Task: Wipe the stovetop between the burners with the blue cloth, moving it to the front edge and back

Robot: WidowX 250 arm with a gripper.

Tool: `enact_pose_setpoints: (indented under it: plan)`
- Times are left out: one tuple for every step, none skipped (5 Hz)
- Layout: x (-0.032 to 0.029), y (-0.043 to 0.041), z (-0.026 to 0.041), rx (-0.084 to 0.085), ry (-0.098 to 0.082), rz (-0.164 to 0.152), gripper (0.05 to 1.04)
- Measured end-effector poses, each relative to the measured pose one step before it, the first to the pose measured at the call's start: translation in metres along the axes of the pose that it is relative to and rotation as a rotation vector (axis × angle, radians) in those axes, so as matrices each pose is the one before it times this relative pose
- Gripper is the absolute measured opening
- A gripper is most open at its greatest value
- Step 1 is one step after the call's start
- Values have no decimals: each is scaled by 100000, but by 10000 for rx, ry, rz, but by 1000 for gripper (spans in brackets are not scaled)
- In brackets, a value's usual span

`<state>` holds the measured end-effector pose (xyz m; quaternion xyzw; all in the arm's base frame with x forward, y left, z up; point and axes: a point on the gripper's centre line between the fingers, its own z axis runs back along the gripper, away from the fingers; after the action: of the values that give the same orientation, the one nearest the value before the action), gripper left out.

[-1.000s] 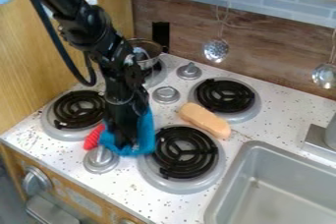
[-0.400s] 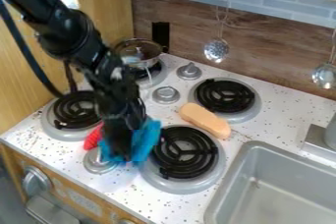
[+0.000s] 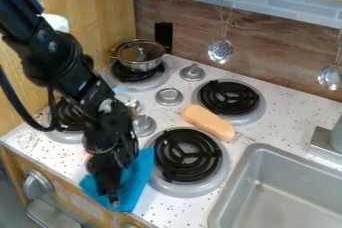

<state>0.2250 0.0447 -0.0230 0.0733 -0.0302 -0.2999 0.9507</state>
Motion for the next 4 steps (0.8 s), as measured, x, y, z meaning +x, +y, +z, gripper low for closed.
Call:
enact_pose_setpoints:
  plan:
    - [-621, -1933, 11, -115, 107, -373, 142]
    - [63, -113, 40, -30, -4, 73, 142]
    - [1058, 1244, -30, -127, 76, 202, 137]
    - [578, 1026, 47, -443, 340, 516, 120]
